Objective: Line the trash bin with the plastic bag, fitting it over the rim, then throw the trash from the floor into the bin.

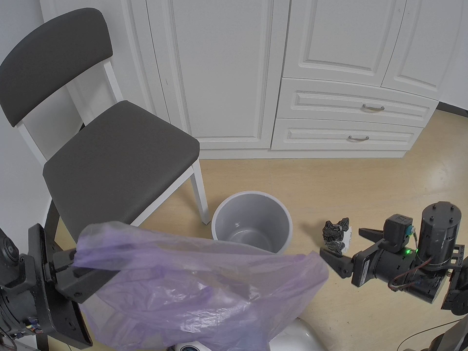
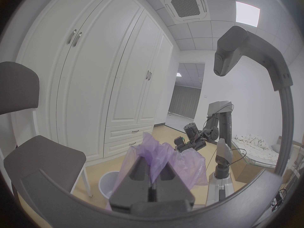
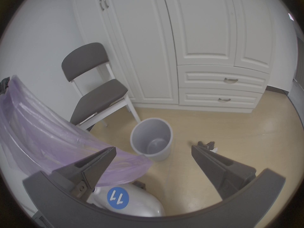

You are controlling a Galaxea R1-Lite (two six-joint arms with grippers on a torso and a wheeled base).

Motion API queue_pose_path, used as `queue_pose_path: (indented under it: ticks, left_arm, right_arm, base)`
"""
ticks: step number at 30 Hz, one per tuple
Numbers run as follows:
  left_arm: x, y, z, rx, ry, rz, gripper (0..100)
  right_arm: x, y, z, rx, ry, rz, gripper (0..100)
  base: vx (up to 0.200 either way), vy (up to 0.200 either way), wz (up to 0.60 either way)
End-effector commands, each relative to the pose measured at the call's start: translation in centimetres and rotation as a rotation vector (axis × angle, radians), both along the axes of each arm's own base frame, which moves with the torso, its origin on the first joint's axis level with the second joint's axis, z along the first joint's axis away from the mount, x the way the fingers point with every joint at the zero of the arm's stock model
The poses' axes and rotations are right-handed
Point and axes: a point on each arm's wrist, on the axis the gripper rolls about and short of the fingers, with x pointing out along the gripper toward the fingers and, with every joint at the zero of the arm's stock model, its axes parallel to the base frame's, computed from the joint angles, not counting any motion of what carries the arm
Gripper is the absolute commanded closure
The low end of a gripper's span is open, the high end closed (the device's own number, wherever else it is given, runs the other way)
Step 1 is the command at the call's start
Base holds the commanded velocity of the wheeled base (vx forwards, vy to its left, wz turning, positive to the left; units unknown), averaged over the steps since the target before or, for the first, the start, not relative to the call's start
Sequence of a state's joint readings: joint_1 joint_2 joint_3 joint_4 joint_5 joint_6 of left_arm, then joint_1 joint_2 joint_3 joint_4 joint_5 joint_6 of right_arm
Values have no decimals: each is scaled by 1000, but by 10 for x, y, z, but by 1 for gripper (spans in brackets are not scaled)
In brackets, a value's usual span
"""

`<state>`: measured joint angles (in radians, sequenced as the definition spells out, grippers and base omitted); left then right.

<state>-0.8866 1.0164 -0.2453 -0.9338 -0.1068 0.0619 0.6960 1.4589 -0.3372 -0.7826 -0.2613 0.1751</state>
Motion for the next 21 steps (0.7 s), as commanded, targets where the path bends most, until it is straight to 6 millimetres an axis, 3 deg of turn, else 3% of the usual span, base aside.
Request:
queue_pose_path:
  ticks: [1,21]
  left_arm:
    - [0,0,0,-5,10,-2,100]
    - [5,-2,8,-56,30,9,100]
  right_arm:
    - [-2,10,-18,-40,71,63,0]
    - [-38,7,-20,-51,128,261,0]
  base:
    - [0,0,0]
    - [0,0,0]
